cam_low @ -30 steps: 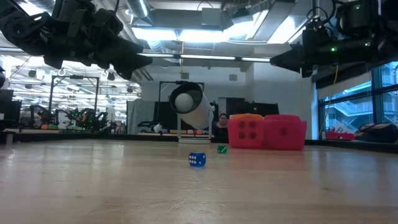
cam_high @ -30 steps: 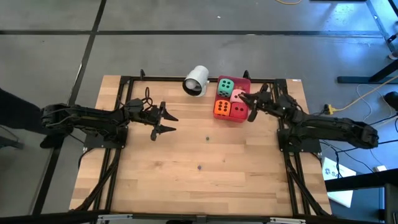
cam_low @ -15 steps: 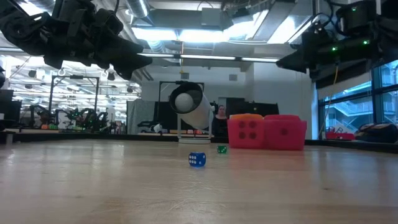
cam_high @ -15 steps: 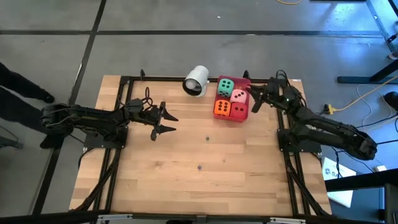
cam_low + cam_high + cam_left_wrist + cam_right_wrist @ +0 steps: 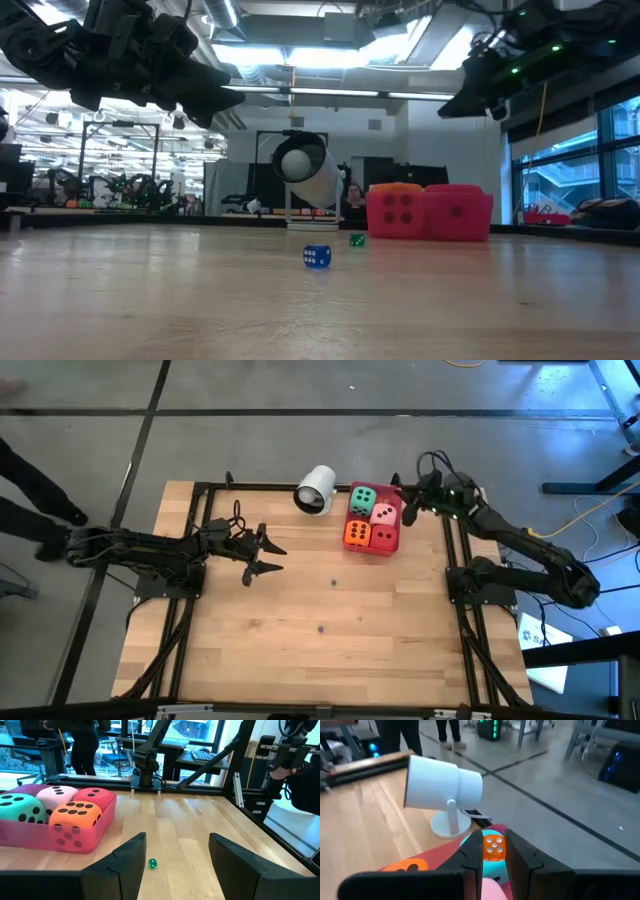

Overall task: Pick & Place Dice
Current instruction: Put the small orange dice into the red bin

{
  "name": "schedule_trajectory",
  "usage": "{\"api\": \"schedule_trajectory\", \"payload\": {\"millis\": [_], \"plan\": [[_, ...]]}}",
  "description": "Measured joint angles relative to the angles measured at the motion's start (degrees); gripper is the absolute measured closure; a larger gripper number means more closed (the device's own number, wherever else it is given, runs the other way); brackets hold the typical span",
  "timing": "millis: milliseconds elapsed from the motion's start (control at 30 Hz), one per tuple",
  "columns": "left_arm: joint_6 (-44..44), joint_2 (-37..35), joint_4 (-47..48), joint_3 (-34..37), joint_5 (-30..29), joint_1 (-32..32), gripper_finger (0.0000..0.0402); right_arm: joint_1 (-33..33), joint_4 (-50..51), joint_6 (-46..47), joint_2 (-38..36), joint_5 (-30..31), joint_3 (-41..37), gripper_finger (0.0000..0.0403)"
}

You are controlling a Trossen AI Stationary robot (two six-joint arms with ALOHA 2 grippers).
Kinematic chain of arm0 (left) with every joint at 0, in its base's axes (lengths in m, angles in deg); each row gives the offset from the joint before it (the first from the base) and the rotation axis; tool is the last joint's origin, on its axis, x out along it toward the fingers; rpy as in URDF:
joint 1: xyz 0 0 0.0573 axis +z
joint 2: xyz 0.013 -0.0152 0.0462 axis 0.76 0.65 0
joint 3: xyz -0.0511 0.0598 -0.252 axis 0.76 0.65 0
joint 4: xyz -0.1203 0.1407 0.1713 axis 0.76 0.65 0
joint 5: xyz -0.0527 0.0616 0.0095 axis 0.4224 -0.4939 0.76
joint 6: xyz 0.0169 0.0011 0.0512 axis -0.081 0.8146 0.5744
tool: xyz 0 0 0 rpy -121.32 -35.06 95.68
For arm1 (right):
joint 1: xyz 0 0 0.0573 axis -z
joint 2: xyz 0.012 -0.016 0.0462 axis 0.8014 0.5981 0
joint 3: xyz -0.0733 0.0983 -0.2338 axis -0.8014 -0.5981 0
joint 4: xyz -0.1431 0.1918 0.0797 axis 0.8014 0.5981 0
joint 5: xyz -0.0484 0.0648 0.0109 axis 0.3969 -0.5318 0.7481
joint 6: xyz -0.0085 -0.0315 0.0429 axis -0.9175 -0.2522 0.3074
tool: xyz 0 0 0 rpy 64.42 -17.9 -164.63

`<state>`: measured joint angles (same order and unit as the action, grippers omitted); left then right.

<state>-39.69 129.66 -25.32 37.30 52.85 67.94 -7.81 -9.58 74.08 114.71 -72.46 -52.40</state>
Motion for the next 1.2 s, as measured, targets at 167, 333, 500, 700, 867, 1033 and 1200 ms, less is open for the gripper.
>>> {"api": "schedule_trajectory", "payload": {"millis": [167,333,500,700,867,1033,1200], "plan": [[0.0,0.0,0.0,0.0,0.0,0.0,0.0192,1.0,4.3,-0.9,8.7,0.0,6.4,0.0349],[0.0,0.0,0.0,0.0,0.0,0.0,0.0192,2.5,11.9,-2.9,18.5,0.2,14.3,0.0349],[0.0,0.0,0.0,0.0,0.0,0.0,0.0192,3.5,18.8,-5.0,27.4,0.2,21.6,0.0349],[0.0,0.0,0.0,0.0,0.0,0.0,0.0192,4.2,27.0,-7.1,36.1,3.2,28.4,0.0349],[0.0,0.0,0.0,0.0,0.0,0.0,0.0192,4.5,32.8,-8.5,41.3,6.2,32.6,0.0349],[0.0,0.0,0.0,0.0,0.0,0.0,0.0192,4.5,34.5,-9.6,44.4,6.2,34.5,0.0349],[0.0,0.0,0.0,0.0,0.0,0.0,0.0192,4.5,34.7,-9.6,46.0,6.2,34.8,0.0349]]}}
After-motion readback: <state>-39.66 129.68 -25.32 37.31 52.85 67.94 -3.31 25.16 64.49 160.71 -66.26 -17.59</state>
